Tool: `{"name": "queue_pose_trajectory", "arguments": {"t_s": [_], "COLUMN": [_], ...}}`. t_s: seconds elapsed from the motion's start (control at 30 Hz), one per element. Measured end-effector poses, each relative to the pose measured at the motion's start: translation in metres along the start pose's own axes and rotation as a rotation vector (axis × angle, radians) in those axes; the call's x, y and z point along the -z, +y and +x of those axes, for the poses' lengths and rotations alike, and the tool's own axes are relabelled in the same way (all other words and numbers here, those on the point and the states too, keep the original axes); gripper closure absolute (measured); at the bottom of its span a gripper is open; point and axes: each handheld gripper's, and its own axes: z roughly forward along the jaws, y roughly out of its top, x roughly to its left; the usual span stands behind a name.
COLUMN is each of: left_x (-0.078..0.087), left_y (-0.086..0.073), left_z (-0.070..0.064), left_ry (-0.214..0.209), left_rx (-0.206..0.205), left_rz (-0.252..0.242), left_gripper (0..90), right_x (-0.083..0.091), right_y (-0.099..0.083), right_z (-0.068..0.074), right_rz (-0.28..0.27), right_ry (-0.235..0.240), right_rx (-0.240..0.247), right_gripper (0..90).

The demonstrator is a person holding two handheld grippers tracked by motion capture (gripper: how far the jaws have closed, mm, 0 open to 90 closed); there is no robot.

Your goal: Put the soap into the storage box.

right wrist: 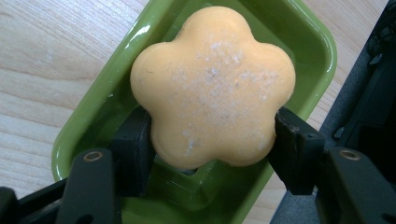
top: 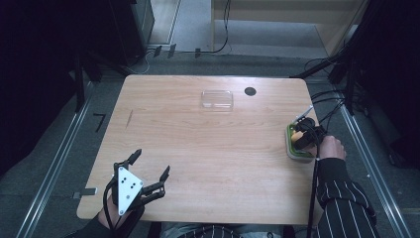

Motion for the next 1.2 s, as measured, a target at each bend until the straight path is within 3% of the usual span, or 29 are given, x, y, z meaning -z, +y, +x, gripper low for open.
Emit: {"name": "queue_pose_trajectory", "arguments": {"t_s": [0.27, 0.73, 1.0, 1.2], "left_x": [0.0, 0.001, 0.0, 0.001], "left_y": [0.0, 0.0, 0.0, 0.0], "left_z": [0.0, 0.0, 0.0, 0.0], "left_ry": [-0.001, 0.0, 0.0, 0.001], "left_rx": [-0.002, 0.002, 0.002, 0.003], "left_rz": [0.0, -0.002, -0.003, -0.002], "left_gripper": [13.5, 13.5, 13.5, 13.5], "right_x": [0.004, 0.016, 0.03, 0.042], "right_y": [0.0, -0.005, -0.007, -0.011], "right_z": [-0.001, -0.005, 0.001, 0.011], "right_rz": [-0.007, -0.04, -0.05, -0.075], "right_ry": [-0.004, 0.014, 0.037, 0.088], "right_rx": [0.001, -0.038, -0.056, -0.042], "right_gripper": [34.7, 28.1, 14.6, 10.6]}}
